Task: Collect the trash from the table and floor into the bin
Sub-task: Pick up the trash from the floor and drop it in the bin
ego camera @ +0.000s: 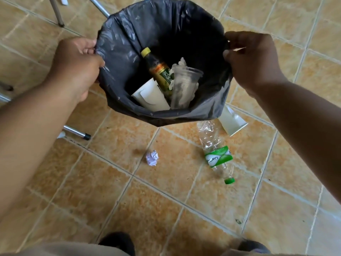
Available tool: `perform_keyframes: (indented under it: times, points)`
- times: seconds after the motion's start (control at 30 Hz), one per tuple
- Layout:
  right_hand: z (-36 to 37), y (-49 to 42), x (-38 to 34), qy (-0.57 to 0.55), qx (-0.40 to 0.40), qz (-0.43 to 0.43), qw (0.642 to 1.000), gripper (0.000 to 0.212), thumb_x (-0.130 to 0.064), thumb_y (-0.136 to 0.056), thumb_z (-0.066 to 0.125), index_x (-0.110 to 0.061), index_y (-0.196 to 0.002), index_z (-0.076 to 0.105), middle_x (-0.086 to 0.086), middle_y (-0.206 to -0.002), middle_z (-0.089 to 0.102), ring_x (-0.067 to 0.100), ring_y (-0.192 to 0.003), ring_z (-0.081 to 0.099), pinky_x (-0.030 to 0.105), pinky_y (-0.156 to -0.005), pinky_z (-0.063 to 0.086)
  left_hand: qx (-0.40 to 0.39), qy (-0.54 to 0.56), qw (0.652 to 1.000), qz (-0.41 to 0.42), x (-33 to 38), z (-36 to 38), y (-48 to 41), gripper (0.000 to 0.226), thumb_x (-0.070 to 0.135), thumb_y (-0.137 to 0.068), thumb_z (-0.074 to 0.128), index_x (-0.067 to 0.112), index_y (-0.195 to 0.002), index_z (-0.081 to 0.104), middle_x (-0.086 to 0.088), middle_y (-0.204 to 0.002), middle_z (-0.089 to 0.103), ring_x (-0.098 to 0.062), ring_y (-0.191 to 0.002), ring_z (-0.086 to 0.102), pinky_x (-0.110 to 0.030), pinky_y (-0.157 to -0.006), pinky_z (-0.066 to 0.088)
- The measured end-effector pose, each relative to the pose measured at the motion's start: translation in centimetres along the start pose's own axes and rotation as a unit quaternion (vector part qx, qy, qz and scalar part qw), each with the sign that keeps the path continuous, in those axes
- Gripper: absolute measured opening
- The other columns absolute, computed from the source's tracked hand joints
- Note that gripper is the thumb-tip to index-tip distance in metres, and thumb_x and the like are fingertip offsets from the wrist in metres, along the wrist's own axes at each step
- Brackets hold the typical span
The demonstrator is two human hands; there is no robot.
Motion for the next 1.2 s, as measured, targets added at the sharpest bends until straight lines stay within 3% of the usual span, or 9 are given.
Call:
perform_keyframes:
  times: [0.07, 0.27, 0.43, 0.57, 0.7, 0.83, 1.0, 1.1, 1.2]
  points:
    - [0.1, -0.1, 0.2, -0.005, 0.006, -0.004, 1.000, 0.040, -0.008, -0.087, 0.063, -0.016, -0.126, 0.070, -0.003, -0.107, 0.072, 0.011, -0.095, 0.070, 0.035, -0.092, 0.058, 0.016, -0.011, 1.000, 0.007, -0.3, -0.1, -0.3, 0.049, -0.005, -0.077, 0.055, 0.011, -0.121, 0.067, 0.017, -0.090, 0.071, 0.008, -0.080, 0.063, -0.016, -0.075, 0.053]
    - [0.2, -0.4, 0.3, -0.031, 0.029, 0.024, 0.999, 0.035, -0.009, -0.090, 0.065, -0.016, -0.123, 0.071, -0.004, -0.107, 0.072, 0.008, -0.096, 0.069, 0.027, -0.092, 0.057, -0.027, -0.009, 1.000, 0.010, -0.6, -0.1, 0.8, 0.038, -0.005, -0.087, 0.055, 0.031, -0.083, 0.067, 0.029, -0.063, 0.066, 0.012, -0.056, 0.059, -0.012, -0.043, 0.045]
    - [0.3, -0.3, 0.7, -0.015, 0.027, 0.003, 1.000, 0.035, -0.011, -0.091, 0.063, -0.018, -0.125, 0.070, -0.003, -0.108, 0.074, 0.005, -0.089, 0.071, 0.029, -0.090, 0.059, -0.013, -0.104, 0.991, 0.083, -0.5, -0.9, 1.5, 0.035, 0.010, -0.078, 0.053, 0.031, -0.098, 0.074, 0.008, -0.097, 0.072, -0.012, -0.085, 0.067, -0.036, -0.078, 0.059]
    - [0.2, -0.1, 0.8, 0.012, 0.023, -0.010, 1.000, 0.037, -0.018, -0.092, 0.061, -0.021, -0.128, 0.069, 0.002, -0.114, 0.074, 0.013, -0.094, 0.072, 0.037, -0.093, 0.058, 0.043, -0.296, 0.911, 0.283, 0.4, -0.5, 2.7, 0.054, 0.027, -0.085, 0.055, 0.003, -0.133, 0.054, -0.024, -0.135, 0.046, -0.040, -0.123, 0.048, -0.040, -0.107, 0.041]
    - [0.2, 0.6, 0.8, 0.035, 0.020, -0.026, 0.999, 0.039, -0.024, -0.093, 0.057, -0.024, -0.131, 0.066, 0.004, -0.116, 0.073, 0.011, -0.090, 0.070, 0.036, -0.091, 0.058, -0.126, -0.320, 0.790, 0.507, 2.0, 1.8, 6.8, 0.074, 0.054, -0.097, 0.036, -0.001, -0.146, 0.040, -0.023, -0.149, 0.041, -0.035, -0.142, 0.034, -0.045, -0.116, 0.029]
    - [0.3, 0.7, 1.2, 0.045, 0.021, -0.058, 0.997, 0.040, -0.028, -0.094, 0.054, -0.025, -0.133, 0.064, -0.002, -0.113, 0.071, 0.006, -0.085, 0.066, 0.034, -0.089, 0.057, -0.252, -0.408, 0.655, 0.584, 1.1, 4.4, 10.3, 0.081, 0.063, -0.096, 0.026, 0.006, -0.153, 0.028, -0.013, -0.161, 0.027, -0.028, -0.151, 0.018, -0.051, -0.121, 0.019]
    - [0.5, 1.8, 3.4, -0.020, 0.054, -0.054, 0.997, 0.043, -0.049, -0.101, 0.044, -0.028, -0.134, 0.060, -0.003, -0.121, 0.070, 0.010, -0.109, 0.067, 0.039, -0.093, 0.056, -0.247, -0.458, 0.624, 0.583, 0.6, 4.8, 10.3, 0.085, 0.067, -0.098, 0.024, 0.007, -0.157, 0.014, -0.009, -0.164, 0.016, -0.024, -0.153, 0.008, -0.049, -0.122, 0.015]
    - [1.9, 4.2, 6.9, -0.060, 0.092, 0.013, 0.994, 0.029, -0.044, -0.100, 0.037, -0.026, -0.110, 0.058, -0.005, -0.088, 0.067, 0.020, -0.076, 0.064, 0.043, -0.068, 0.050, -0.249, -0.460, 0.620, 0.585, 0.5, 4.9, 10.4, 0.085, 0.068, -0.098, 0.021, 0.007, -0.157, 0.010, -0.009, -0.165, 0.012, -0.024, -0.153, 0.006, -0.048, -0.123, 0.013]
    - [4.6, 7.6, 11.2, 0.112, -0.014, 0.116, 0.987, 0.026, -0.026, -0.093, 0.039, -0.014, -0.084, 0.061, 0.009, -0.078, 0.069, 0.028, -0.066, 0.059, 0.037, -0.067, 0.045, -0.245, -0.456, 0.623, 0.587, 0.4, 4.9, 10.2, 0.084, 0.067, -0.098, 0.019, 0.008, -0.157, 0.009, -0.008, -0.165, 0.011, -0.024, -0.153, 0.005, -0.047, -0.123, 0.013]
Point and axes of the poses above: each hand's wrist, its own y-axis away from the middle knuckle, its own z-axis out of the palm, x = y × z, the point moved 2 cm from there along -y, towards the middle knuckle
